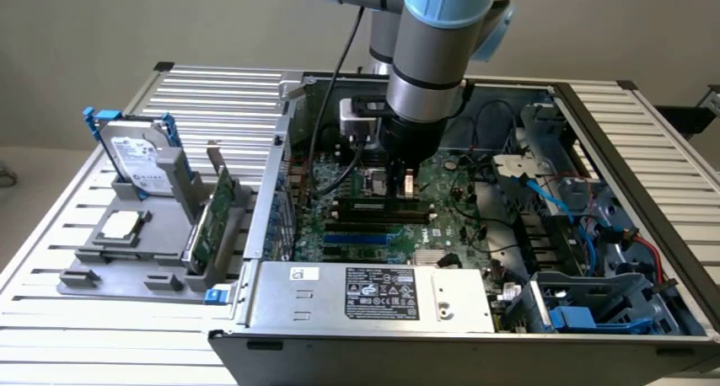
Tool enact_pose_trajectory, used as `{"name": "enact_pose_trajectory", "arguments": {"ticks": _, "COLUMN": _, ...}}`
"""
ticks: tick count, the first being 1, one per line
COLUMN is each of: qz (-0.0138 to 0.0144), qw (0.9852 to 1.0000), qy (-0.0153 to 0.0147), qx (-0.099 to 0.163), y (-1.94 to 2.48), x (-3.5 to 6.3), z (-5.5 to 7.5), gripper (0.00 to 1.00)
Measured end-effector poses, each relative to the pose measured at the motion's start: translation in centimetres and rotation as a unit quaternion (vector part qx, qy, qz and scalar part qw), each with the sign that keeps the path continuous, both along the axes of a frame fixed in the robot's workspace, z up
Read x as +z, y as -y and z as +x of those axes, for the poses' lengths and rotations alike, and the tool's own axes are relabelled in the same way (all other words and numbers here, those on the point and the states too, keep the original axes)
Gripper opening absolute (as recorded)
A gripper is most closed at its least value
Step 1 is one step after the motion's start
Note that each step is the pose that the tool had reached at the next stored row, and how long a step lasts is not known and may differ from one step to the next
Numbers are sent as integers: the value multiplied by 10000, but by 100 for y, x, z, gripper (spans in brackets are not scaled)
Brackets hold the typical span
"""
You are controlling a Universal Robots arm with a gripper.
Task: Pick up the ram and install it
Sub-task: 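Insert the ram into the slot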
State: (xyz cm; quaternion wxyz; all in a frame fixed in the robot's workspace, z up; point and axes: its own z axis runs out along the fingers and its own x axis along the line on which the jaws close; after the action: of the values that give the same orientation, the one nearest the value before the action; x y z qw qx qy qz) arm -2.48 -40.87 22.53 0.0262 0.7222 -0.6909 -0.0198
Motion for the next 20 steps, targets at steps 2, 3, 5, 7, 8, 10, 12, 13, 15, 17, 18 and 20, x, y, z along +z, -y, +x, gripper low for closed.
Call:
{"name": "enact_pose_trajectory", "arguments": {"ticks": 2, "qz": -4, "qw": 10000, "qy": 23, "qx": 0, "y": 0, "x": 0, "z": 0, "gripper": 14}}
{"name": "enact_pose_trajectory", "arguments": {"ticks": 3, "qz": -6, "qw": 10000, "qy": 35, "qx": 0, "y": 2, "x": 1, "z": 0, "gripper": 14}}
{"name": "enact_pose_trajectory", "arguments": {"ticks": 5, "qz": -9, "qw": 10000, "qy": 56, "qx": 1, "y": 7, "x": 1, "z": 0, "gripper": 14}}
{"name": "enact_pose_trajectory", "arguments": {"ticks": 7, "qz": -11, "qw": 10000, "qy": 71, "qx": -1, "y": 14, "x": 1, "z": -8, "gripper": 14}}
{"name": "enact_pose_trajectory", "arguments": {"ticks": 8, "qz": -11, "qw": 10000, "qy": 75, "qx": -1, "y": 16, "x": 0, "z": -14, "gripper": 14}}
{"name": "enact_pose_trajectory", "arguments": {"ticks": 10, "qz": -11, "qw": 10000, "qy": 85, "qx": -1, "y": 17, "x": 0, "z": -36, "gripper": 14}}
{"name": "enact_pose_trajectory", "arguments": {"ticks": 12, "qz": -11, "qw": 10000, "qy": 93, "qx": -1, "y": 18, "x": -1, "z": -49, "gripper": 14}}
{"name": "enact_pose_trajectory", "arguments": {"ticks": 13, "qz": -13, "qw": 10000, "qy": 97, "qx": -2, "y": 19, "x": -1, "z": -52, "gripper": 14}}
{"name": "enact_pose_trajectory", "arguments": {"ticks": 15, "qz": -20, "qw": 9999, "qy": 105, "qx": -1, "y": 20, "x": -2, "z": -52, "gripper": 14}}
{"name": "enact_pose_trajectory", "arguments": {"ticks": 17, "qz": -29, "qw": 9999, "qy": 109, "qx": -2, "y": 19, "x": -4, "z": -53, "gripper": 14}}
{"name": "enact_pose_trajectory", "arguments": {"ticks": 18, "qz": -34, "qw": 9999, "qy": 110, "qx": -3, "y": 19, "x": -4, "z": -53, "gripper": 14}}
{"name": "enact_pose_trajectory", "arguments": {"ticks": 20, "qz": -42, "qw": 9999, "qy": 113, "qx": -7, "y": 19, "x": -5, "z": -53, "gripper": 14}}
